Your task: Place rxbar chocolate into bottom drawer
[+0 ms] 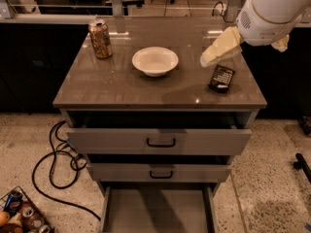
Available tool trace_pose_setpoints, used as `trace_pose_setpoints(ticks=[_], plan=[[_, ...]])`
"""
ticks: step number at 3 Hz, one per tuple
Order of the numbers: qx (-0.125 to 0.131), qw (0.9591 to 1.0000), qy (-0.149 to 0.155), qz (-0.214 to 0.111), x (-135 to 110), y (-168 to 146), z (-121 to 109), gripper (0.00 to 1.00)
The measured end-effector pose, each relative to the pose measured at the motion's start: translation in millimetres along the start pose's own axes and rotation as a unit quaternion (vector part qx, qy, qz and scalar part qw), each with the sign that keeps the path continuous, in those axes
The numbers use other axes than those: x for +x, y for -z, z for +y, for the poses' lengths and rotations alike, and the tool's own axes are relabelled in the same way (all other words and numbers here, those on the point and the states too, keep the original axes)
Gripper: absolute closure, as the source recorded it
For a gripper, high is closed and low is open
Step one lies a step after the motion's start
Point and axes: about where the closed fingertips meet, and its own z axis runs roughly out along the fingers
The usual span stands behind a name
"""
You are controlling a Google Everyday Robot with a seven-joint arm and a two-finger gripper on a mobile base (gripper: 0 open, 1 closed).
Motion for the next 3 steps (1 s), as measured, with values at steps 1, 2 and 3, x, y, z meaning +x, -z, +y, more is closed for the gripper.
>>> trace_pose_setpoints(ticks=[1, 2, 3], plan=[[0.004, 0.9993, -0.034, 0.016, -18, -30, 8, 0.0], [0.008, 0.9976, -0.062, 0.029, -24, -56, 4, 0.0], [-0.001, 0.9943, -0.099, 0.04, -24, -82, -9, 0.0]])
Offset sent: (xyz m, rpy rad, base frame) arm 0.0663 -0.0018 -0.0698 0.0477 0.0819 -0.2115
